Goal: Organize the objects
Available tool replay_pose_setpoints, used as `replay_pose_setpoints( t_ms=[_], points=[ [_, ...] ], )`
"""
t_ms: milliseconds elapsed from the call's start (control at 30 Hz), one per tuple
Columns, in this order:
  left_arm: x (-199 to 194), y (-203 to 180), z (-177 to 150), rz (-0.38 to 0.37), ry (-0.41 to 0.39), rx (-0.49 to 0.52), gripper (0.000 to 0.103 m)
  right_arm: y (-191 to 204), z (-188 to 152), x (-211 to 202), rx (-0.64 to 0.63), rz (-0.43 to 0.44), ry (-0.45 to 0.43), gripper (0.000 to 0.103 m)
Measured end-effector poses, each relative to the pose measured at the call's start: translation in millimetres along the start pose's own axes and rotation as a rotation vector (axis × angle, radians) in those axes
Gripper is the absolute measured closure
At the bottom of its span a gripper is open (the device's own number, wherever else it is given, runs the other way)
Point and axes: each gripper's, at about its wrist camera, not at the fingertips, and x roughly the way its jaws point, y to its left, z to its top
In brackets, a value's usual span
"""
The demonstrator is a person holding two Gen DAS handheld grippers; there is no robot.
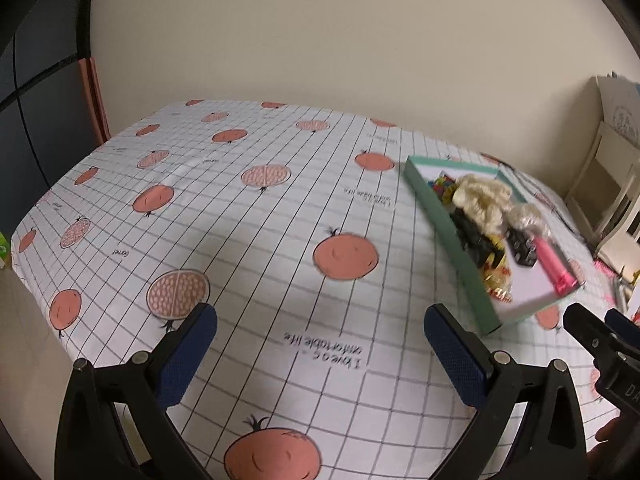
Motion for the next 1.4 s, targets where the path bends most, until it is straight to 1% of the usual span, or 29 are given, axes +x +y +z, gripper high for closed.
replay_pose_setpoints(
  t_ms=[233, 300, 533, 667, 1000, 1267, 1400],
  points=[
    [12.9, 1.7, -20.8, 0.008, 0.045, 0.013, 0.0, 3.4, -21.8, 15.0, -0.008, -0.008, 0.032, 0.0],
    [18.5, 1.9, -27.8, 0.02, 0.059, 0.019, 0.0, 3.2, -28.0, 19.8, -0.002, -0.007, 0.047, 0.0],
    [43.9, 9.9, -46.5, 0.042, 0.142, -0.006, 0.0, 5.9, -50.9, 43.8, -0.013, -0.034, 0.113, 0.0],
    [47.4, 9.6, -49.9, 0.056, 0.147, -0.003, 0.0, 3.5, -56.8, 52.1, 0.001, -0.039, 0.127, 0.0],
    [57.0, 13.6, -55.3, 0.087, 0.162, -0.004, 0.0, 3.0, -59.7, 59.8, -0.023, -0.075, 0.126, 0.0],
    [57.8, 17.1, -55.5, 0.086, 0.142, -0.011, 0.0, -2.5, -64.2, 67.6, -0.014, -0.097, 0.137, 0.0],
    [57.0, 16.8, -56.6, 0.088, 0.123, -0.011, 0.0, -2.1, -64.3, 66.7, -0.016, -0.101, 0.128, 0.0]
  ],
)
